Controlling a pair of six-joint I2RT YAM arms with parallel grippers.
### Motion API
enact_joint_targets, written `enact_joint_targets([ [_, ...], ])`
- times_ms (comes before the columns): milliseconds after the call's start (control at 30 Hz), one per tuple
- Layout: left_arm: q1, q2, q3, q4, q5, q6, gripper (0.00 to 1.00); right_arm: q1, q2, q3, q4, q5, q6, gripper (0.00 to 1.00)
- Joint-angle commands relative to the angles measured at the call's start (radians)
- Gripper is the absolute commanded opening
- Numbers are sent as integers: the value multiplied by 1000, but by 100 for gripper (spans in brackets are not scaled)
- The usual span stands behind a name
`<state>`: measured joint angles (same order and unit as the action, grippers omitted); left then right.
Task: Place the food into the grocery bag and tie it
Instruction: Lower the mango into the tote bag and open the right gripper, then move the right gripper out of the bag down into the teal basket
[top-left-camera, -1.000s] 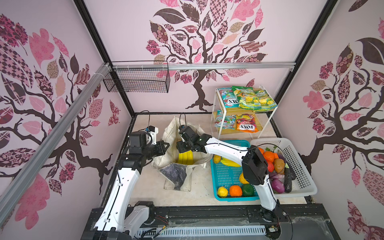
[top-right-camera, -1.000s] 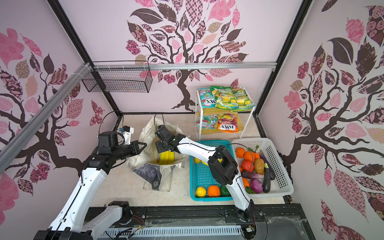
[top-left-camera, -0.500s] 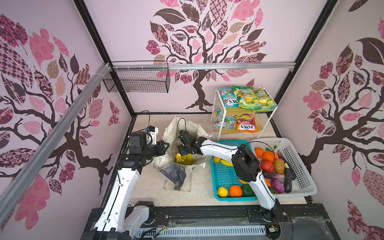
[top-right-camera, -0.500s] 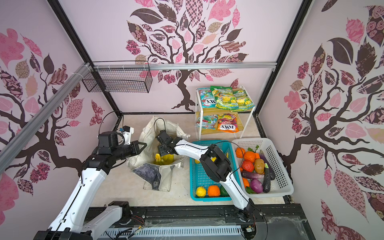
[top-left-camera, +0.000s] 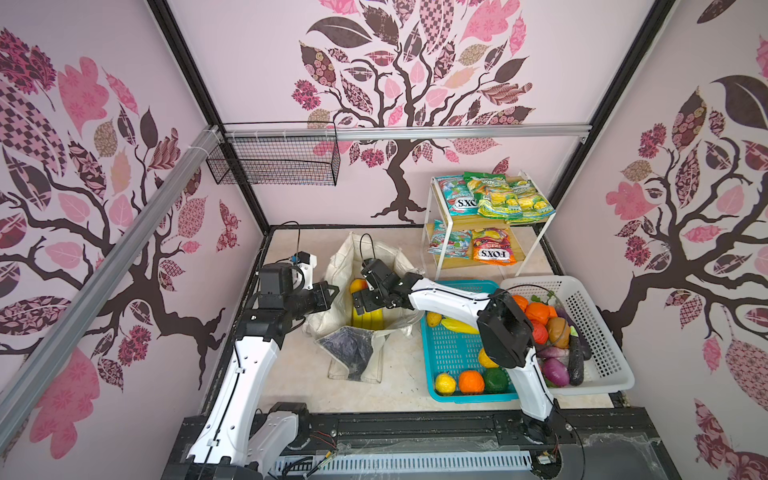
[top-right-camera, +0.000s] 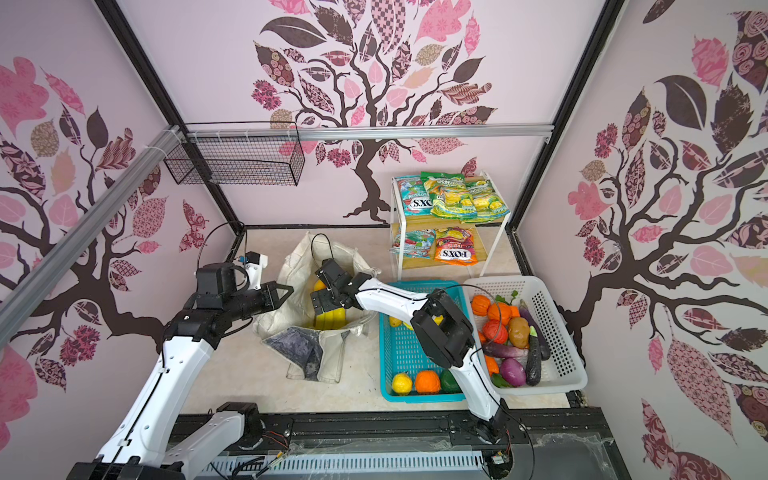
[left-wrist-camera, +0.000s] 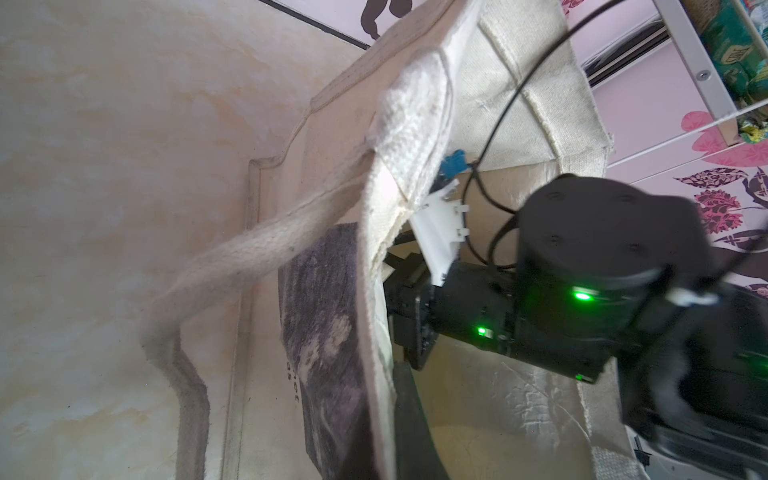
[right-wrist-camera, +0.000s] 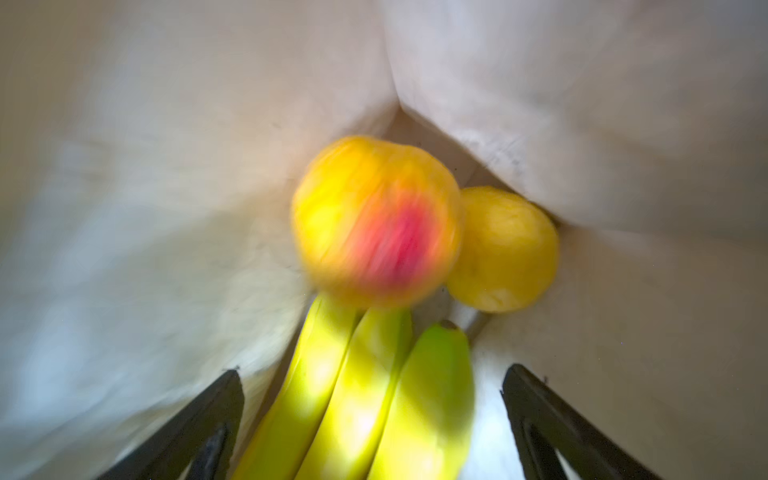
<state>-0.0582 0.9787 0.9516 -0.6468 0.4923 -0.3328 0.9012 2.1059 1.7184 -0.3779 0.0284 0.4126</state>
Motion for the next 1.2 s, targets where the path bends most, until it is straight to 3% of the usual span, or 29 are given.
enact_joint_targets([
  [0, -3, -19, -15, 13, 2, 12, 0, 14, -201, -24, 31, -14, 9, 100],
  [400, -5, -22, -17, 14, 0, 9, 0, 34, -649, -274, 18, 46, 64, 100],
  [500, -5, -23, -15, 10, -5, 6, 0, 13, -795, -406, 57, 98, 165, 100],
  [667, -5, -25, -18, 15, 4, 3, 0, -55, -1008, -609, 103, 48, 185, 100],
  [900, -5, -23, -16, 15, 8, 3, 0, -74, -1174, -744, -33, 136, 186, 100],
  [1067, -5, -16, -17, 15, 6, 3, 0, -75, -1303, -892, -56, 80, 206, 100],
  [1167, -6, -17, -16, 13, 8, 5, 0, -74, -1351, -944, -161, 156, 249, 100],
])
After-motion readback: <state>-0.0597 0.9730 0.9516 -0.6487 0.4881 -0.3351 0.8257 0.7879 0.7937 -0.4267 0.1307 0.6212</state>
